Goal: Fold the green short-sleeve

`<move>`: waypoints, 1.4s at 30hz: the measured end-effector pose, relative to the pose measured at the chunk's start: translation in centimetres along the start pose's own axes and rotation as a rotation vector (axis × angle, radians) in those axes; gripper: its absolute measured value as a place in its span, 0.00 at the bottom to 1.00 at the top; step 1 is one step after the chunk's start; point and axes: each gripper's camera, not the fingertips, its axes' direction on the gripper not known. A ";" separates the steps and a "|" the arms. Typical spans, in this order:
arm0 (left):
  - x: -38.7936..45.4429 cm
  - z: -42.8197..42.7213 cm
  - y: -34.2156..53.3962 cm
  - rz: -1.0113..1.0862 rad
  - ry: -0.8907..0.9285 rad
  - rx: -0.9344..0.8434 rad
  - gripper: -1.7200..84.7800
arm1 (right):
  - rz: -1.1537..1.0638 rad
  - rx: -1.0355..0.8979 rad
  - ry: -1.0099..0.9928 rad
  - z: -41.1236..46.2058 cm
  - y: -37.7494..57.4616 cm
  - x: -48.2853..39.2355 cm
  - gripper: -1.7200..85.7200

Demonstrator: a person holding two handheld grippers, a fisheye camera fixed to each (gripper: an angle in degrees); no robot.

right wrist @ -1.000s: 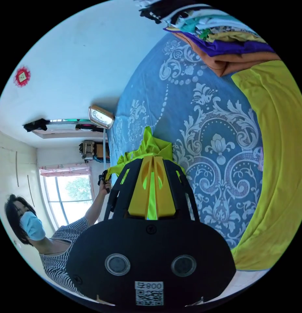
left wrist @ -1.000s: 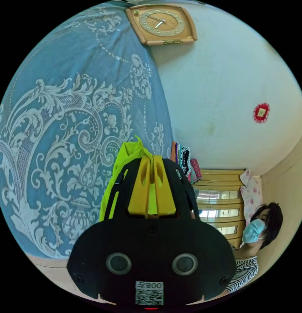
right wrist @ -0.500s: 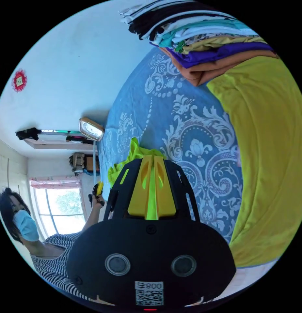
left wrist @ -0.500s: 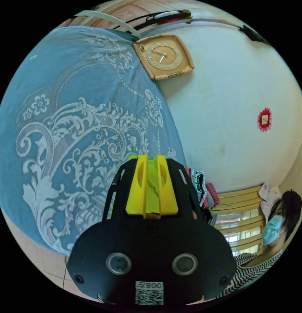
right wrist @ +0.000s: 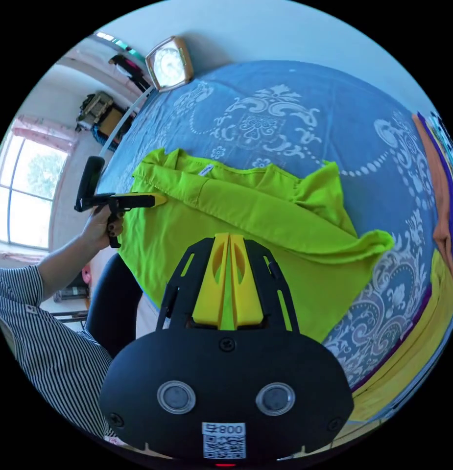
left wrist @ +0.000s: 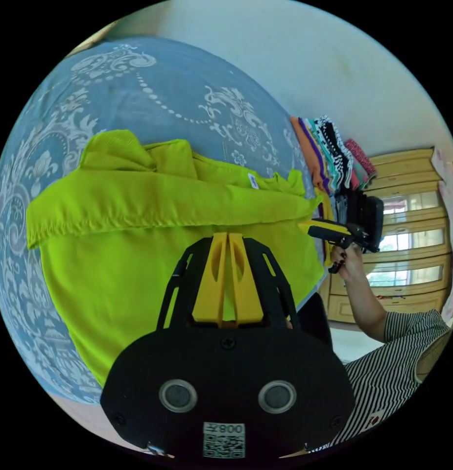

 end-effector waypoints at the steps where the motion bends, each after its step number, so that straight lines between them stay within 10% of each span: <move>1: 0.7 0.0 -1.0 0.014 -0.023 -0.002 0.03 | -0.008 -0.005 0.002 0.3 -0.7 -0.7 0.02; 21: 6.3 -5.0 -10.0 0.121 -0.166 0.149 0.02 | -0.057 0.084 0.322 -5.0 -14.7 -13.1 0.02; 42: -2.0 -11.2 -0.7 -0.070 -0.338 0.268 0.02 | 0.118 0.126 0.298 -12.0 -7.1 -8.7 0.02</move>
